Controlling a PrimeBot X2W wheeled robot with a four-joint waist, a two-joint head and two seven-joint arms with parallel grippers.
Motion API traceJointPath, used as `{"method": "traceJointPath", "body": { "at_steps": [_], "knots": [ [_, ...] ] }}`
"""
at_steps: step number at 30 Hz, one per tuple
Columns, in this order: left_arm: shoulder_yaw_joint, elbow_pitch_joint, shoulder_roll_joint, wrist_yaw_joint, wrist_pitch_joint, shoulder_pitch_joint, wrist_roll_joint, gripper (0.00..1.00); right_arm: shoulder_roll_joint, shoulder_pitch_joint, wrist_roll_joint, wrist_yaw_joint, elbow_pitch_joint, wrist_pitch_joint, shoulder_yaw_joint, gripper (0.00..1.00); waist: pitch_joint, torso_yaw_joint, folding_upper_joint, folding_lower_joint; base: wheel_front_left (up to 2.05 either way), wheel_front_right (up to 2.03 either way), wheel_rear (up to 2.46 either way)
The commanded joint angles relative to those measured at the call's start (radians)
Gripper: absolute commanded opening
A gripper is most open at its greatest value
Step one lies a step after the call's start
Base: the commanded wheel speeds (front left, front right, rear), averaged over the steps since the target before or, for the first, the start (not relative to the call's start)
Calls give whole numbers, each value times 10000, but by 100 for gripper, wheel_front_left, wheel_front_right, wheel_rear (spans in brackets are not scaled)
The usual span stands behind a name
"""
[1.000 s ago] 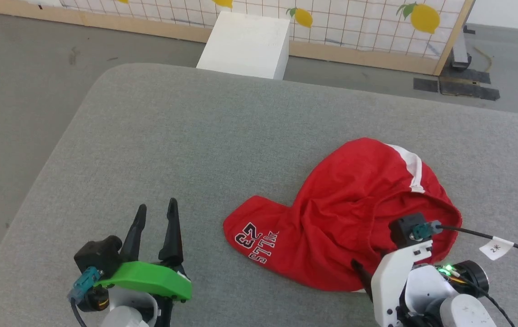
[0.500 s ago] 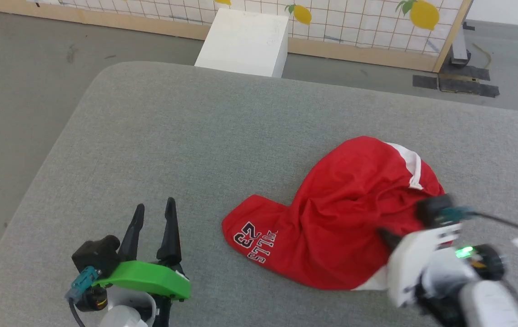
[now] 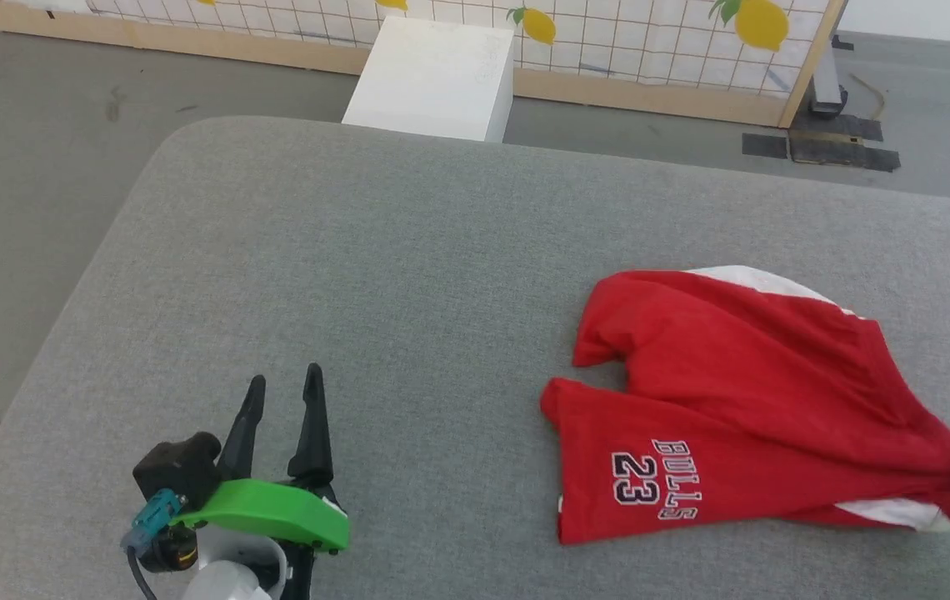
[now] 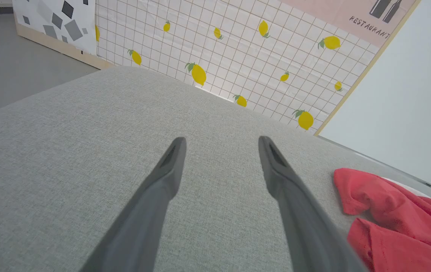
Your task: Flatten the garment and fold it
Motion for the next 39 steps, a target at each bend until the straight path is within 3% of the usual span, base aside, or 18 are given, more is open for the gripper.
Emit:
{"method": "traceJointPath", "body": {
  "at_steps": [1, 2, 10, 13, 16, 20, 24, 31, 35, 36, 37, 38, 39],
  "knots": [
    [-4, 21, -22, -30, -47, -86, -41, 100, -5, 48, 64, -13, 173, -26, 3, 0, 8, -22, 0, 0, 0, 0, 0],
    [-14, 49, -22, -41, -47, -73, -33, 100, -5, 32, 189, -13, 274, -127, 64, 100, 4, -48, 0, 0, 0, 0, 0],
    [-781, 310, -22, -192, 117, -442, -599, 100, -5, -191, 1112, -13, 227, -1489, 404, 100, -99, -225, 0, 0, 0, 0, 0],
    [-1609, 330, -22, -297, 843, -939, -919, 100, -5, -156, 992, -13, 56, -1752, 295, 100, -187, -286, 0, 0, 0, 0, 0],
    [-2717, 468, -22, -331, 2299, -1454, -1399, 100, -5, -79, 836, -13, -184, -1799, 222, 100, -271, -415, 0, 0, 0, 0, 0],
    [-4075, 777, -22, 94, 4809, -1883, -1946, 100, -5, -34, 748, -13, -361, -1788, 175, 100, -254, -653, 0, 0, 0, 0, 0],
    [-4967, 1089, 40, 690, 6692, -2143, -1428, 100, -5, -74, 752, -13, -239, -1770, 246, 100, -153, -985, 0, 0, 0, 0, 0],
    [-5694, 1392, 261, 1240, 7952, -2155, -823, 100, -5, -265, 910, -13, 95, -2036, 497, 100, 115, -1358, 0, 0, 0, 0, 0],
    [-5768, 1611, 264, 1226, 8095, -2068, -931, 100, -5, -329, 927, -13, 203, -2181, 597, 100, 222, -1418, 0, 0, 0, 0, 0],
    [-5770, 1648, 256, 1198, 8050, -2063, -964, 90, -5, -329, 940, -13, 232, -2205, 617, 100, 266, -1404, 0, 0, 0, 0, 0],
    [-5722, 1657, 238, 1154, 7924, -2052, -1050, 38, -5, -336, 951, -13, 264, -2245, 627, 100, 295, -1384, 0, 0, 0, 0, 0],
    [-5700, 1667, 225, 1116, 7824, -2051, -1100, 0, -5, -335, 955, -13, 300, -2268, 641, 100, 308, -1361, 0, 0, 0, 0, 0],
    [-5693, 1699, 209, 1055, 7762, -2045, -1174, 0, -5, -339, 969, -13, 347, -2297, 654, 100, 328, -1324, 0, 0, 0, 0, 0]
  ]
}}
